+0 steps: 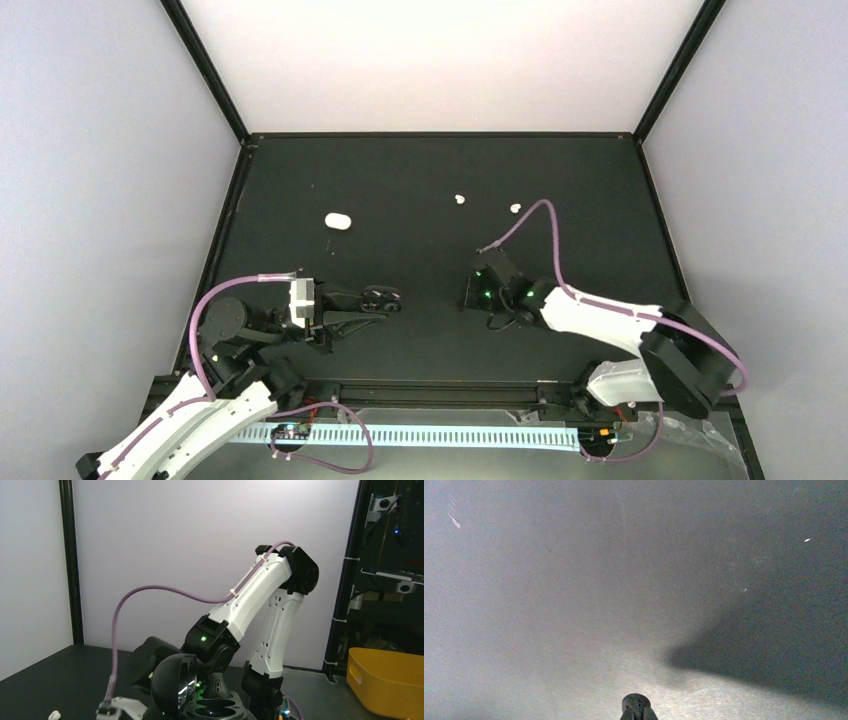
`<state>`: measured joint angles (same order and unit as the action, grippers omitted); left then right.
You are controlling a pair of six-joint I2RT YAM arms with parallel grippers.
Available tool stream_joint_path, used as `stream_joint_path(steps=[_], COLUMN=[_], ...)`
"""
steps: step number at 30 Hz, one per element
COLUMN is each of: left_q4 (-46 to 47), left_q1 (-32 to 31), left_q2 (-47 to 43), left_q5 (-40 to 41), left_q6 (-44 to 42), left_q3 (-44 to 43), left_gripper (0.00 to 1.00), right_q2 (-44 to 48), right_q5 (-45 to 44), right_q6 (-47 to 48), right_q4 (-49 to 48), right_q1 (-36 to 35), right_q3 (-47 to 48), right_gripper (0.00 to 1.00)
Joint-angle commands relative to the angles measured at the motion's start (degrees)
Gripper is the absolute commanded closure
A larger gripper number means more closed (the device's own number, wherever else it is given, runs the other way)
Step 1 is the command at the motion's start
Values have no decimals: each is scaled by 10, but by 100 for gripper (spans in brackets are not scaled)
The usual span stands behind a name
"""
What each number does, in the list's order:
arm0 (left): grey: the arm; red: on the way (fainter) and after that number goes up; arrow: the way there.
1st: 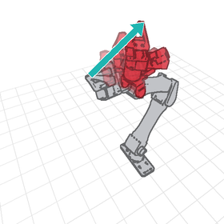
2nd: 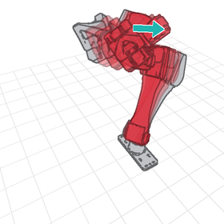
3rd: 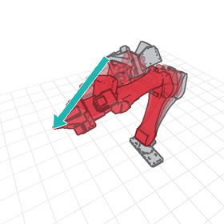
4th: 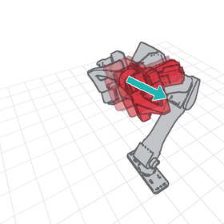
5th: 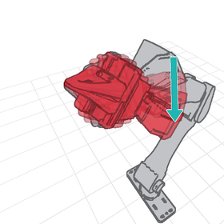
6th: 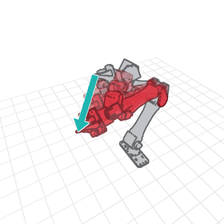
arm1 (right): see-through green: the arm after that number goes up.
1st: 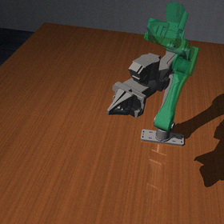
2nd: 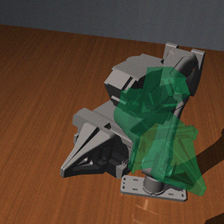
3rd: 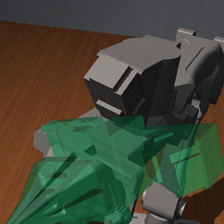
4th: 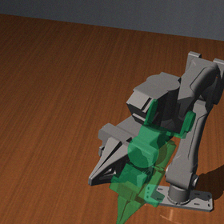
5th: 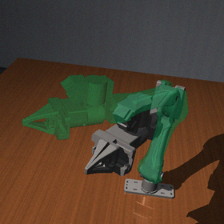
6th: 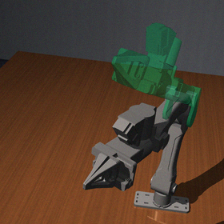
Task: Insert the wireless bluetooth earbuds into the charging case
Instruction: Adjust the earbud at the center of the board.
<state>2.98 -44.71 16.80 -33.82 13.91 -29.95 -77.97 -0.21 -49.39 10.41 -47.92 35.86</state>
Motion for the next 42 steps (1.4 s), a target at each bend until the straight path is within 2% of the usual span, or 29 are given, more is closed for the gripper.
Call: stream_joint_path(steps=[1, 7, 13, 17, 19, 24, 26, 29, 32, 37, 42], left_q4=[8, 9, 6, 6, 6, 12, 14, 16, 16, 12, 12], left_q1=[-2, -2, -2, -2, -2, -2, -2, -2, -2, -2, -2], left_q2=[-5, -7, -11, -9, -8, -4, -1, 4, 5, 4, 6], left_q5=[-5, -8, -8, -8, -8, -7, -10, -11, -12, -11, -11], left_q6=[5, 8, 8, 8, 9, 9, 9, 9, 8, 5, 5], left_q3=[-2, -1, -1, 0, 0, 2, 2, 2, 1, -1, -1], left_gripper=[98, 98, 98, 98, 99, 99, 98, 98, 98, 99, 98], right_q2=[56, 46, 13, -9, -14, -11, -6, 14, 37, 65, 63], right_q5=[-79, -123, -152, -134, -125, -108, -104, -103, -97, -87, -59], right_q6=[-189, -304, -332, -332, -324, -291, -273, -236, -153, 53, 139], right_q4=[-40, -38, -40, -58, -71, -79, -73, -59, -42, -12, -13], right_q1=[0, -1, -1, -1, -1, -1, -1, 0, 0, 0, 5], right_q3=[-19, -43, -53, -52, -54, -55, -52, -49, -38, -21, -36], right_gripper=[99, 99, 99, 99, 94, 72, 64, 58, 57, 57, 59])
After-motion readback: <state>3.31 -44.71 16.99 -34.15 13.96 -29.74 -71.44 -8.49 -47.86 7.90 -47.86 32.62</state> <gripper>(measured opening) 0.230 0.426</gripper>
